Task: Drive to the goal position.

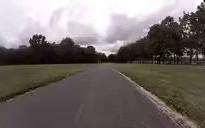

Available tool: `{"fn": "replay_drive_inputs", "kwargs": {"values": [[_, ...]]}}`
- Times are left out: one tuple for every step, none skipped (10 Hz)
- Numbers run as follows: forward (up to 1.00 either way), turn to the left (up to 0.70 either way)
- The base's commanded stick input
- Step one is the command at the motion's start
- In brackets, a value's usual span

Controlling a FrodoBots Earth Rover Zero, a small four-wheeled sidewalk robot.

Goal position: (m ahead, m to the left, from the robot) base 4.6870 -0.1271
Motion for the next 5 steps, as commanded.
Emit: {"fn": "replay_drive_inputs", "kwargs": {"values": [[0.7, 0.0], [0.7, 0.0], [0.7, 0.0], [0.7, 0.0], [0.7, 0.0]]}}
